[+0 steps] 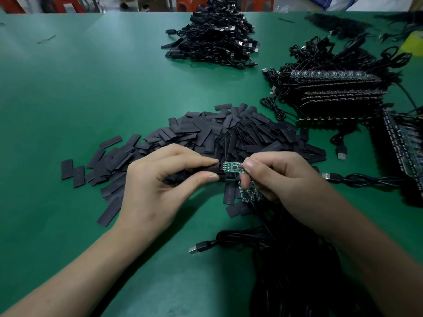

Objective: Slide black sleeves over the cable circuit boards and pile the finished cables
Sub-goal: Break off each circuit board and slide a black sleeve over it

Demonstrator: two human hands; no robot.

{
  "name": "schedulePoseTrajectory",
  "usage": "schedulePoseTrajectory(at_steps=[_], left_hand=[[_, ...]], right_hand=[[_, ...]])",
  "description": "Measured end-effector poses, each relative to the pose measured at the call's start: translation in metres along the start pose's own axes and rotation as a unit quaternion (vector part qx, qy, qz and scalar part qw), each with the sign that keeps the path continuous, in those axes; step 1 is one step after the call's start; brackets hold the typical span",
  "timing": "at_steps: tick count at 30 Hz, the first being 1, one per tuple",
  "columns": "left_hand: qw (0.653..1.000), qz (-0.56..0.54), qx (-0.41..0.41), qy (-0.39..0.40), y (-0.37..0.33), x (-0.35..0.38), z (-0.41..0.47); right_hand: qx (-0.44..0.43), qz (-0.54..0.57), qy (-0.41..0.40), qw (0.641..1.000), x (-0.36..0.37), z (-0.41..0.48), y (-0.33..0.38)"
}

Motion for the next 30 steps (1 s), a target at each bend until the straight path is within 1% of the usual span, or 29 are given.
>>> schedulePoseTrajectory(at_steps=[4, 11, 16, 18, 22, 25, 30], left_hand=[[1.0, 0.011, 0.006, -0.004, -0.001, 0.0, 0.0], [0.994, 0.079, 0.071, 0.01, -0.006, 0.0, -0.003], [0.986, 0.119, 0.113, 0.023, -0.007, 0.001, -0.005], [0.987, 0.118, 0.104, 0.019, -0.006, 0.001, -0.005], [0.994, 0.093, 0.056, 0.026, 0.0, 0.002, -0.005], [0.996, 0.08, 0.031, 0.039, 0.003, 0.003, -0.004], [0.996, 0.075, 0.024, 0.046, 0.005, 0.005, -0.005]], right_hand=[[0.012, 0.007, 0.005, 1.0, 0.001, 0.0, -0.003], [0.034, -0.006, -0.008, 0.999, 0.0, 0.001, -0.006], [0.069, 0.071, 0.02, 0.995, 0.004, 0.003, -0.015], [0.061, 0.051, 0.016, 0.997, 0.004, 0.003, -0.014], [0.033, -0.044, -0.022, 0.998, 0.004, 0.001, -0.009], [0.023, -0.069, -0.032, 0.997, 0.003, -0.001, -0.005], [0.012, -0.093, -0.034, 0.995, 0.003, -0.002, -0.001]])
Point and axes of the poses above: each hand's wrist, its own z-axis towards the middle knuckle, its own x-axis out of the palm, y = z × x, the point moved 6 cm from there along z, towards the middle knuckle, and after that the axes turned 9 degrees about x, right-handed, at the moved point
